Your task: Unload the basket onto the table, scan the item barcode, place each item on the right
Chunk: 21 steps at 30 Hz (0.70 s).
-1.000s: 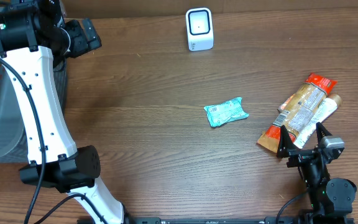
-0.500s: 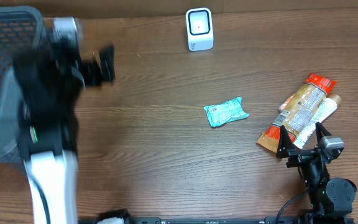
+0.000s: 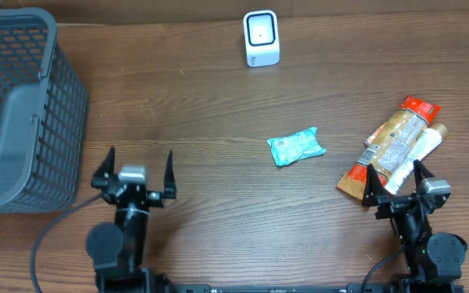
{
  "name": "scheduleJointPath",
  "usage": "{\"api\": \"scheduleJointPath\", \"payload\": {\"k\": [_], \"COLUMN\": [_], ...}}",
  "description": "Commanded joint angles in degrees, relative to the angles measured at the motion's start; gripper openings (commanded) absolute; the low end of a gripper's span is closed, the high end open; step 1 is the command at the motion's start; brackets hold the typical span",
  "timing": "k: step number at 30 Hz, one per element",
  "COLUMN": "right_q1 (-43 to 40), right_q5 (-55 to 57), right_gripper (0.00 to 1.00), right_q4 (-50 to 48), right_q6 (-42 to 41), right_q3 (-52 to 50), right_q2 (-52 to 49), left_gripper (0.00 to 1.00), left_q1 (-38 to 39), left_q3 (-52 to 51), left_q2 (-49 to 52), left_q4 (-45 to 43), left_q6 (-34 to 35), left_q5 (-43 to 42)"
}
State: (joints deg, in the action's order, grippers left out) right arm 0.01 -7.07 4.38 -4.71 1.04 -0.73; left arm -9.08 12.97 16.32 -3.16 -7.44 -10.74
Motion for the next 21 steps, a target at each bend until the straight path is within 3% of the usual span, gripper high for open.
{"api": "scheduleJointPath", "payload": {"k": [1,7,9,21], "right_q1": [0.02,0.02,0.02,0.02], "right_q5": [0.13,0.13,0.13,0.13], "right_gripper": [1.00,1.00,1.00,1.00], "right_q4": [-0.31,-0.28,-0.28,-0.31], "right_q6": [-0.13,-0.13,-0.13,-0.13], "right_q3": [-0.57,-0.57,-0.57,-0.59], "right_q2": [0.57,0.57,0.57,0.57], "left_gripper": [1.00,1.00,1.00,1.00], "left_q1": [0.13,2.01,3.48,6.14], "left_q3": [-6.27,-12.76,-12.68,-12.66], "left_q2": [-5.46,-13.46,-16.24,-16.04], "left_q4": [-1.60,-0.98,3.61,7.23], "left_q6": [1.99,2.78,2.75,2.73], "left_q5": [1.33,4.81,5.79,5.86]}}
